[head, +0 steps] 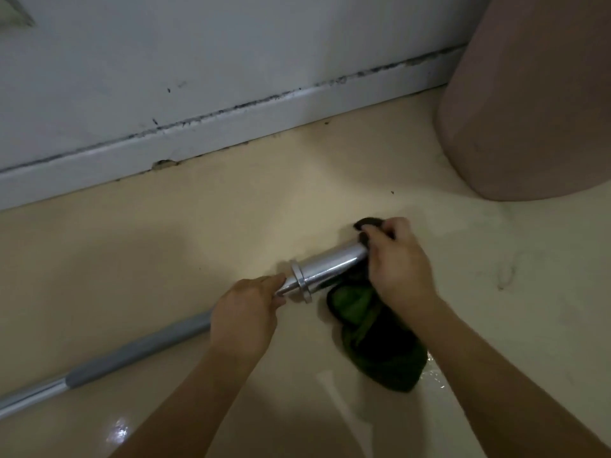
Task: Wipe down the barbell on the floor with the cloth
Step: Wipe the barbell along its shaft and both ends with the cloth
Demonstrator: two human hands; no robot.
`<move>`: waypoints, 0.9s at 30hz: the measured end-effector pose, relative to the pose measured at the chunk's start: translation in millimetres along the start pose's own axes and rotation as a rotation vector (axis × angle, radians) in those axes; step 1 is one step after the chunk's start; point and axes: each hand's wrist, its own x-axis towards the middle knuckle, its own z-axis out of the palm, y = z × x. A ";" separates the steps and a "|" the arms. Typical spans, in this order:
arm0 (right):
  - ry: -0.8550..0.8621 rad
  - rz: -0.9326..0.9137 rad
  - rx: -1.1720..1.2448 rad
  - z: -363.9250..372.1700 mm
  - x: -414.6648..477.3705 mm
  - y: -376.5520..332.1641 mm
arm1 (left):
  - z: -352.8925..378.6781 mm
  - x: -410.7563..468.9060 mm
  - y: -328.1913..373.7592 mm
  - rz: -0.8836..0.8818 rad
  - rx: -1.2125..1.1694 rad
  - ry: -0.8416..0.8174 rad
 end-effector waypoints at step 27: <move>-0.131 0.111 -0.135 -14.4 -47.6 -11.8 | 32.9 -71.7 0.3 0.229 -0.096 0.146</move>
